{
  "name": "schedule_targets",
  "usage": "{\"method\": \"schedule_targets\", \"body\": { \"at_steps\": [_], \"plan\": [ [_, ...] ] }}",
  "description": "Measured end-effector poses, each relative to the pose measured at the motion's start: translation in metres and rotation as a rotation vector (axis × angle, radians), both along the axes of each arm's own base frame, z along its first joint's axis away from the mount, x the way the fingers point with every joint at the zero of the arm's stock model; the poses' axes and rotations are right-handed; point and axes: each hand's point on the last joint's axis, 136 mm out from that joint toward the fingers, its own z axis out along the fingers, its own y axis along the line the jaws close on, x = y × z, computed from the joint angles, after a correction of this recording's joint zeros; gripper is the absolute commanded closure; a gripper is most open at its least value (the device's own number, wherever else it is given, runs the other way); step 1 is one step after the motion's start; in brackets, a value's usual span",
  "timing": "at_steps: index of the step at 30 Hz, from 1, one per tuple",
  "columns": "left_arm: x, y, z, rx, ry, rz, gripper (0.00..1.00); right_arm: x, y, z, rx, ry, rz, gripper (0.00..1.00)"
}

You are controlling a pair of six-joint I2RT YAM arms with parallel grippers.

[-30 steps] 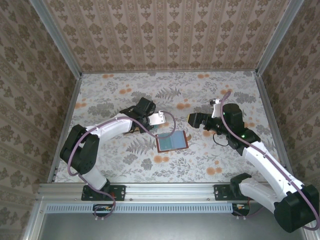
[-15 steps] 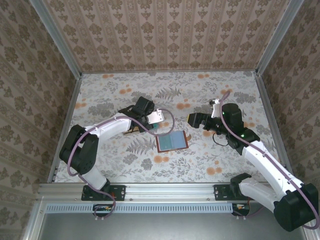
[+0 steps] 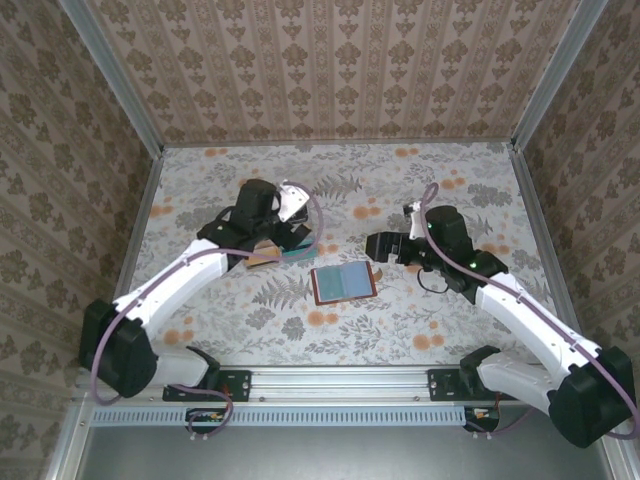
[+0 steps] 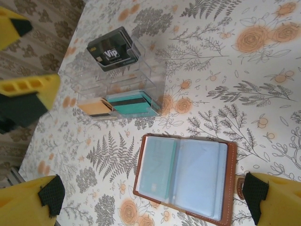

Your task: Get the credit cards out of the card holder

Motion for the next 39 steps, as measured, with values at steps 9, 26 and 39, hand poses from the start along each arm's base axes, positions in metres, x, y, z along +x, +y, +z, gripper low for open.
{"method": "schedule_targets", "body": {
  "at_steps": [9, 26, 39],
  "plan": [
    [0.001, 0.068, 0.033, -0.324, 0.037, 0.388, 0.00, 0.005, 0.029, -0.010, -0.127, 0.009, 0.056, 0.00],
    [-0.090, 0.018, -0.063, -0.595, 0.579, 0.514, 0.35, -0.002, 0.043, -0.119, -0.290, 0.221, 0.105, 0.58],
    [-0.122, -0.041, -0.136, -0.577, 0.868, 0.557, 0.52, -0.012, 0.031, -0.166, -0.353, 0.338, 0.070, 0.68]
  ]
}}
